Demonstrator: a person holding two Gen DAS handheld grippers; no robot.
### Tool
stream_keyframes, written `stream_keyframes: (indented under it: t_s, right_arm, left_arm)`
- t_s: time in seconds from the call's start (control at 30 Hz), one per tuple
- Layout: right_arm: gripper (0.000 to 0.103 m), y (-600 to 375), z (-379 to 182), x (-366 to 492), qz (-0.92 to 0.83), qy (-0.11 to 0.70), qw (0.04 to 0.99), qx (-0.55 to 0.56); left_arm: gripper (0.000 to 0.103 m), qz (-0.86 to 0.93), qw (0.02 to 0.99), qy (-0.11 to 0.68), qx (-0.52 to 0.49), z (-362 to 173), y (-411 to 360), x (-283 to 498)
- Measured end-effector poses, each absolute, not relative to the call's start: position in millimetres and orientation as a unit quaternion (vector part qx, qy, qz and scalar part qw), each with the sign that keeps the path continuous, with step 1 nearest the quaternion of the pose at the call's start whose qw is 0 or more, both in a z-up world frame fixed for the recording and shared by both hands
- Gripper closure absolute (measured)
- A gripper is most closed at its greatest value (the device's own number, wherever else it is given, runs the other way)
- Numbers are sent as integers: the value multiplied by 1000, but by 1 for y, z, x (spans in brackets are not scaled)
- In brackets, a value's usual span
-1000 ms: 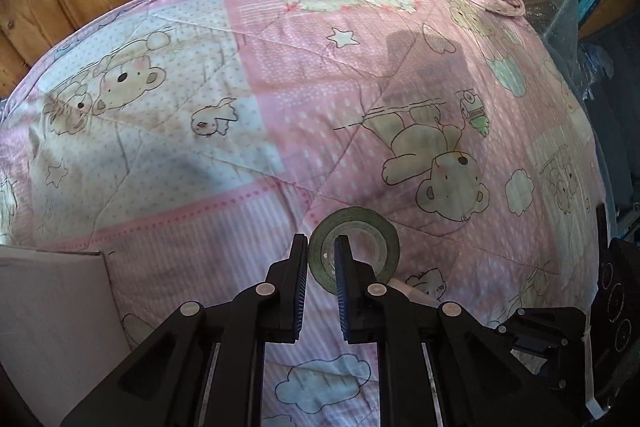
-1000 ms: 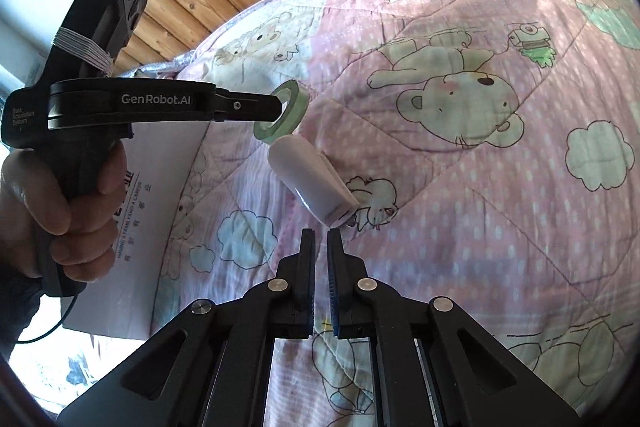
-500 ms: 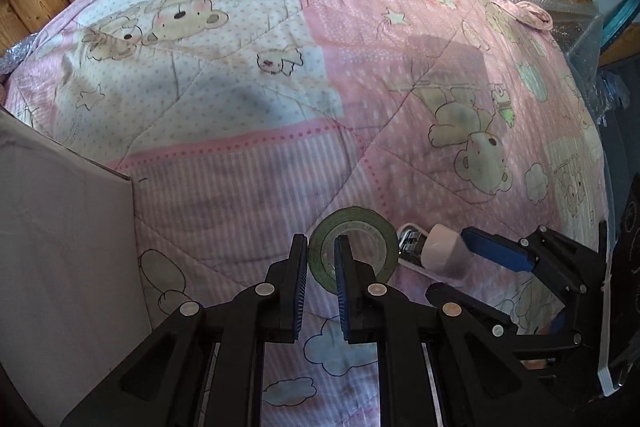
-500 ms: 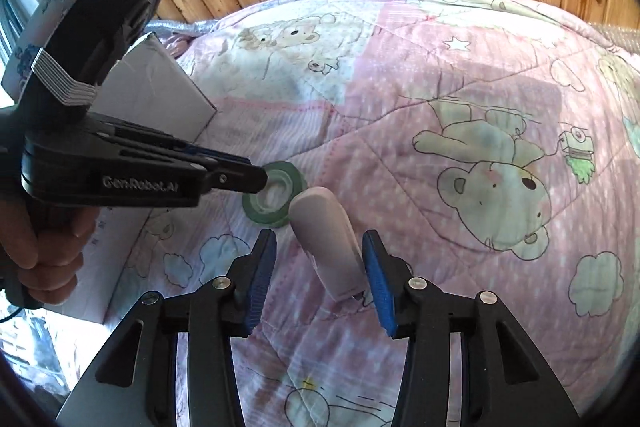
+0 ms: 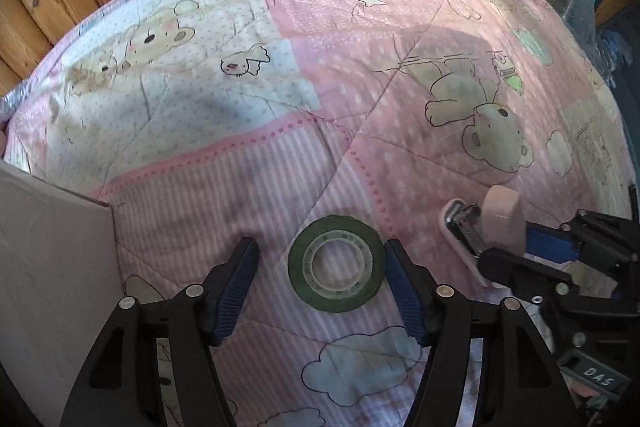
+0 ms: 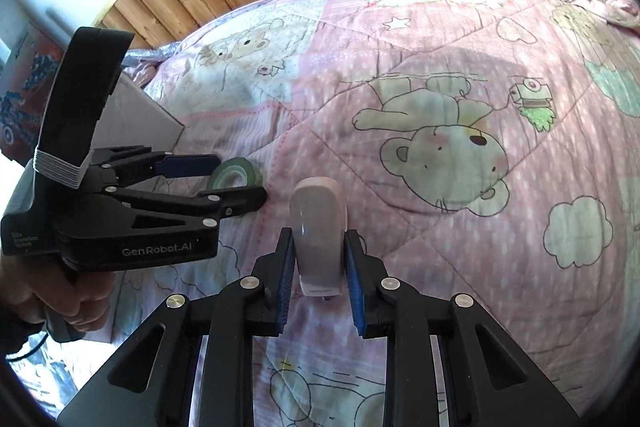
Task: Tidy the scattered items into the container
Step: 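Carry the tape roll and stapler with both tools over the box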
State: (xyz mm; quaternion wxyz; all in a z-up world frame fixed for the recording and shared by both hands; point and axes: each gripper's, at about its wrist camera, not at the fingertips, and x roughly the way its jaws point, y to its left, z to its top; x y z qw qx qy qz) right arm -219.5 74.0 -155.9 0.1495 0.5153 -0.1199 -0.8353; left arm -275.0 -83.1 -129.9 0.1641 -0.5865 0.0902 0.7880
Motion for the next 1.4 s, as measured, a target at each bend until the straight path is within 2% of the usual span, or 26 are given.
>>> stream_keyframes:
  t_s: [0.03,0.07,0.73,1.4]
  right_arm:
    - [77,75,-156,-219,-834,-126,148,516]
    - [77,75,-157,-220,-833,-132,147,517]
    - [78,70,-134,-183,-818,-204,135,520]
    - [78,38,-106,-105,-816,-178,144,531]
  left_arm:
    - [52,791,165,87,-583,-129,-83,-274]
    - [54,792,166,84,-582,-129,-83,-274]
    - [54,798,166,-20,-579,-78,-123,-231]
    - [54,800,187,-71,-565,-41,-142,-135]
